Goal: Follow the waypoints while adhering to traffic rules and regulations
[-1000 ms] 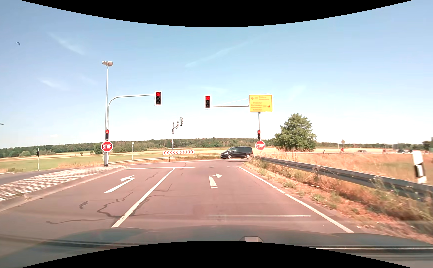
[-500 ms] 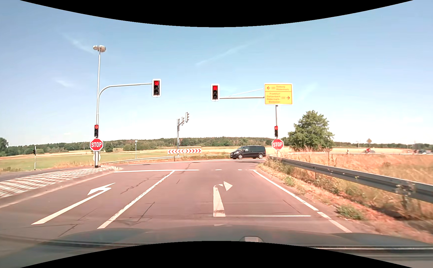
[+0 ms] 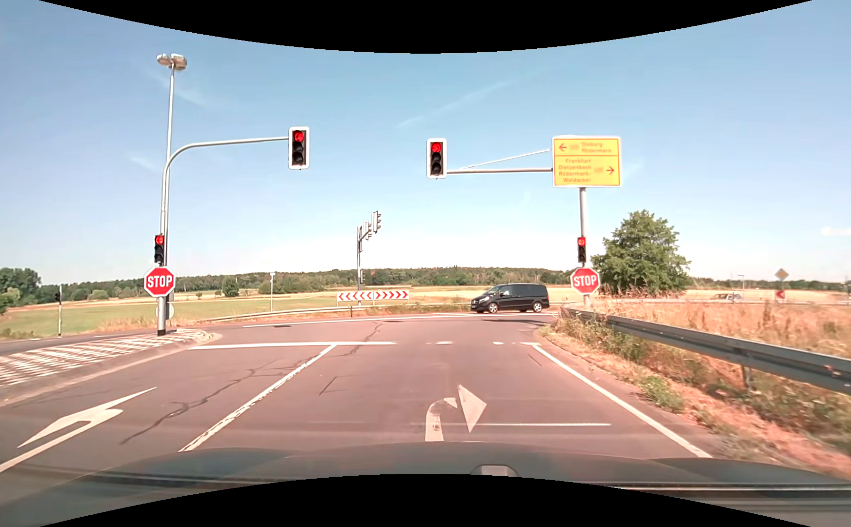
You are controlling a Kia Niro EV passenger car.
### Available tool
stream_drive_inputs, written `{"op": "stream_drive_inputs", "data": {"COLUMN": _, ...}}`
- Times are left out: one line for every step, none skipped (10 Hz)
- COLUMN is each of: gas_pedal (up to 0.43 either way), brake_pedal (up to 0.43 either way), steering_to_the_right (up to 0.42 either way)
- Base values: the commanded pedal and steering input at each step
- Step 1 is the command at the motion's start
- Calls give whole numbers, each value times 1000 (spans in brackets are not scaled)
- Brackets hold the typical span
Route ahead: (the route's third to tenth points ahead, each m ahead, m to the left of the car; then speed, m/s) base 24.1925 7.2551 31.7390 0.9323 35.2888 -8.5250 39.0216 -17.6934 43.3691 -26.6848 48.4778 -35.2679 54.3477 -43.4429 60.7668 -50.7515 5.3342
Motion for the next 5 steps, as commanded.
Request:
{"op": "stream_drive_inputs", "data": {"gas_pedal": 0, "brake_pedal": 238, "steering_to_the_right": -63}}
{"op": "stream_drive_inputs", "data": {"gas_pedal": 0, "brake_pedal": 238, "steering_to_the_right": -58}}
{"op": "stream_drive_inputs", "data": {"gas_pedal": 0, "brake_pedal": 244, "steering_to_the_right": -51}}
{"op": "stream_drive_inputs", "data": {"gas_pedal": 0, "brake_pedal": 244, "steering_to_the_right": -44}}
{"op": "stream_drive_inputs", "data": {"gas_pedal": 0, "brake_pedal": 244, "steering_to_the_right": -35}}
